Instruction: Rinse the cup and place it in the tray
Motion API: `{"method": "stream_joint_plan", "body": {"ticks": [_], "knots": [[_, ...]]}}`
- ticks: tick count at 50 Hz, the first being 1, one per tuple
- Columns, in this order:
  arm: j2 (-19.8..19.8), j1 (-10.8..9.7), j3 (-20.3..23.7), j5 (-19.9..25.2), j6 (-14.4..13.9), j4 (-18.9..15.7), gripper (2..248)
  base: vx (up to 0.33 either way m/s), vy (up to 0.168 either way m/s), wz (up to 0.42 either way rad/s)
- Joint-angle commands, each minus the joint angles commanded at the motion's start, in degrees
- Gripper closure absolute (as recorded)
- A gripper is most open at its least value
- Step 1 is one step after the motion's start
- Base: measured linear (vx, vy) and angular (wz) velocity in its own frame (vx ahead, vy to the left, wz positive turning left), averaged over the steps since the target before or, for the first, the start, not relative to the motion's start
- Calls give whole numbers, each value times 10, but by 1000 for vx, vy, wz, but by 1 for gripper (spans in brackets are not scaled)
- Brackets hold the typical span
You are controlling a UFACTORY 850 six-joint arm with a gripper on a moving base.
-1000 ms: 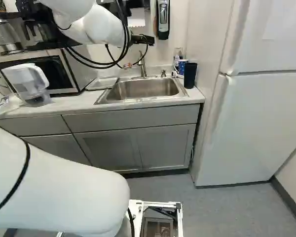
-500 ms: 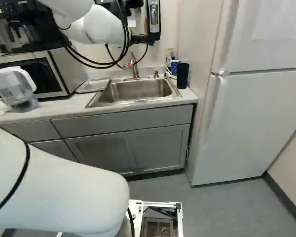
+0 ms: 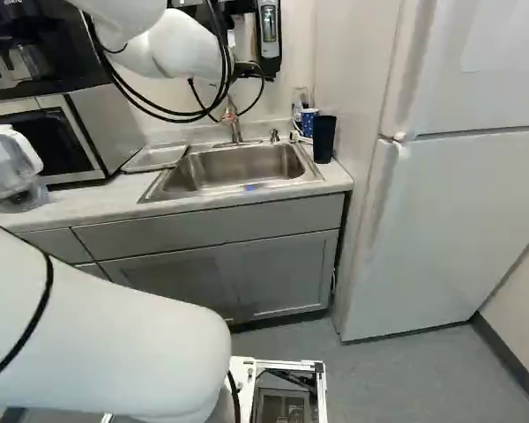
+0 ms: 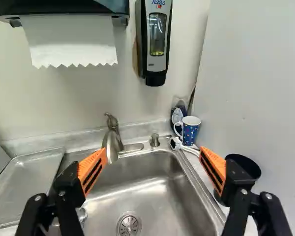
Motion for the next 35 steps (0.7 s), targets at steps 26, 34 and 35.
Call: {"method": "stream_joint_plan", "body": {"ticks": [26,34,35], "knots": [[0,0,0,0,0,0,3,106,-2,-20],[-1,0,-1,0,0,0,3,18,-1,-7],[-1,0,-1,0,0,0,3,0,0,0]]}}
